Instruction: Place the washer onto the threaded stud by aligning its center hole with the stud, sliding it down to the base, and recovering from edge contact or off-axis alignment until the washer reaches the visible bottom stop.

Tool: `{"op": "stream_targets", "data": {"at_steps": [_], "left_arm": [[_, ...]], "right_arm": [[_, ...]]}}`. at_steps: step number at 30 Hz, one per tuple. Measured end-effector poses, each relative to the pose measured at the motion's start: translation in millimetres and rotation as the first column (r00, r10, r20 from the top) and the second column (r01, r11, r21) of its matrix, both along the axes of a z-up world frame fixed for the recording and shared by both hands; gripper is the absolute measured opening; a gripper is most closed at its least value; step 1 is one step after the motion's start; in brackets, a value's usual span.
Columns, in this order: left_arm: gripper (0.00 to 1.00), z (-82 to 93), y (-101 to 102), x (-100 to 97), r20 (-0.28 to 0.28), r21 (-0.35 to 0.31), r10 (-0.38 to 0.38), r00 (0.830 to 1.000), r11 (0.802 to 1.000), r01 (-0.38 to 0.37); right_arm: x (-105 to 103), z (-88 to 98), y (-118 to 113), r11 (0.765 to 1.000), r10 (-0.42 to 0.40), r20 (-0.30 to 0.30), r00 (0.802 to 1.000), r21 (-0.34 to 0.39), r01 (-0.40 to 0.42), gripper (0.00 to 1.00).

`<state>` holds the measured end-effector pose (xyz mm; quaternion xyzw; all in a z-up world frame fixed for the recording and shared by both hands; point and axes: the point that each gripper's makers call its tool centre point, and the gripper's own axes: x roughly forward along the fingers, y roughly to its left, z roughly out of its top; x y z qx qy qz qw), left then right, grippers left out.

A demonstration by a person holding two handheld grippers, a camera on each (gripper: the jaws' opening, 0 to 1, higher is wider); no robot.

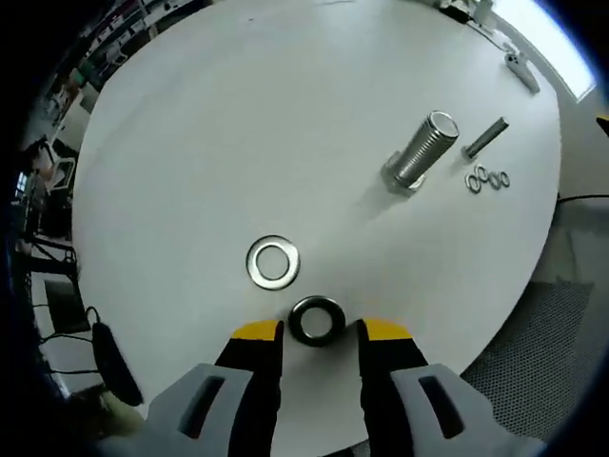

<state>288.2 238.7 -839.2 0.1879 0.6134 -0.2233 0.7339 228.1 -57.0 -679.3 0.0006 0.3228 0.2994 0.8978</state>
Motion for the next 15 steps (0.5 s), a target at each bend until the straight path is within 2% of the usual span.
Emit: {"op": "stream_targets", "data": {"at_steps": [4, 6, 8, 15], "left_arm": [[0.29, -0.5, -0.7, 0.8, 0.000, 0.002, -0.003, 1.000, 1.000, 0.003], [0.21, 0.4, -1.9, 2.8, 0.006, 0.002, -0.027, 1.000, 1.000, 0.027], [0.21, 0.0, 0.6, 1.8, -0.011, 0.007, 0.012, 1.000, 1.000, -0.012], [0.21, 0.0, -1.0, 1.1, -0.028, 0.026, -0.003, 1.000, 1.000, 0.004]], "right_arm": [[0.0, 0.4, 0.5, 1.000, 0.001, 0.000, 1.000, 0.004, -0.001, 0.61], [0.1, 0.5, 0.4, 1.000, 0.001, 0.002, 1.000, 0.004, -0.001, 0.61], [0.0, 0.5, 0.4, 1.000, 0.000, 0.000, 1.000, 0.006, 0.000, 0.61], [-0.2, 0.5, 0.2, 1.000, 0.001, 0.002, 1.000, 0.005, -0.001, 0.60]]}}
